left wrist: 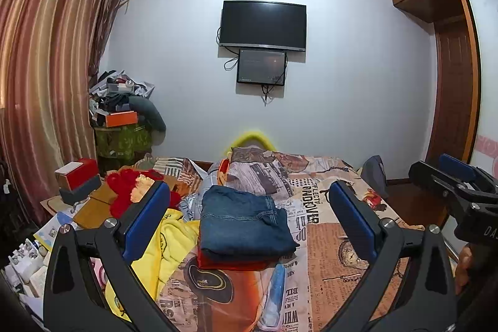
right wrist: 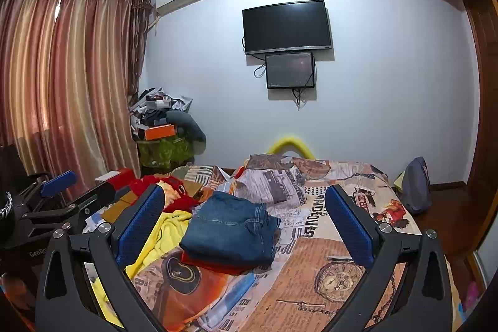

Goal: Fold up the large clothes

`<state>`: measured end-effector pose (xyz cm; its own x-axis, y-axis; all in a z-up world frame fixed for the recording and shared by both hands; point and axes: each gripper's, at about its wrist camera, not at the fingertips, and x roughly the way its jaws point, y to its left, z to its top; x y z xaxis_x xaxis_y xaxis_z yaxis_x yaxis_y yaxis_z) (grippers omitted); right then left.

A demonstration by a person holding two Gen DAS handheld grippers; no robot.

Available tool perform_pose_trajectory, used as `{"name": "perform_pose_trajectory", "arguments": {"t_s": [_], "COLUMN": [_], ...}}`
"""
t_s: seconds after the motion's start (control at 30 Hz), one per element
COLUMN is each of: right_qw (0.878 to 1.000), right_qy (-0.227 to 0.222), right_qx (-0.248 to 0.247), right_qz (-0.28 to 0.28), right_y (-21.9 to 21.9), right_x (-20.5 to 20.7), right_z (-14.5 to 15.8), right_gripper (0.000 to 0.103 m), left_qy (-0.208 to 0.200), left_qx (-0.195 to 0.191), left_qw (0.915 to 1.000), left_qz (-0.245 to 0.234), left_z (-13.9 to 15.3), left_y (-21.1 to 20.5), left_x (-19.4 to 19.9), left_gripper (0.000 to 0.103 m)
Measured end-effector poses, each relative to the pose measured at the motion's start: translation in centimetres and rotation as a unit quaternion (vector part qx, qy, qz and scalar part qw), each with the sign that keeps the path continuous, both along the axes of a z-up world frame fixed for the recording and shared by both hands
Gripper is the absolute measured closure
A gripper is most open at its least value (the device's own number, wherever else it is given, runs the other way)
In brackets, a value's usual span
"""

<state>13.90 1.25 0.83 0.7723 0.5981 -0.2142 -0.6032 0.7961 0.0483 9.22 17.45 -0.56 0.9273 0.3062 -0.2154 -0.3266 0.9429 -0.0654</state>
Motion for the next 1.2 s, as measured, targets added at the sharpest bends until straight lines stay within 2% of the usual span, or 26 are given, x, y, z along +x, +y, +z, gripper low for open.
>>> {"name": "perform_pose_trajectory", "arguments": {"t_s": [1.2], "right_qw": [1.0], "right_qy": [0.007], "right_qx": [0.001], "right_qz": [0.004], "right_y": [-0.06], "right_x": [0.05], "right_z": [-0.05], "right_gripper": [0.001], "left_qy": [0.007], "left_qx": [-0.017], "left_qw": [0.9998], "left_qz": [-0.012], "left_z": [-0.43], "left_y": [0.44], "left_x": [0.17], "left_gripper": [0.0]}}
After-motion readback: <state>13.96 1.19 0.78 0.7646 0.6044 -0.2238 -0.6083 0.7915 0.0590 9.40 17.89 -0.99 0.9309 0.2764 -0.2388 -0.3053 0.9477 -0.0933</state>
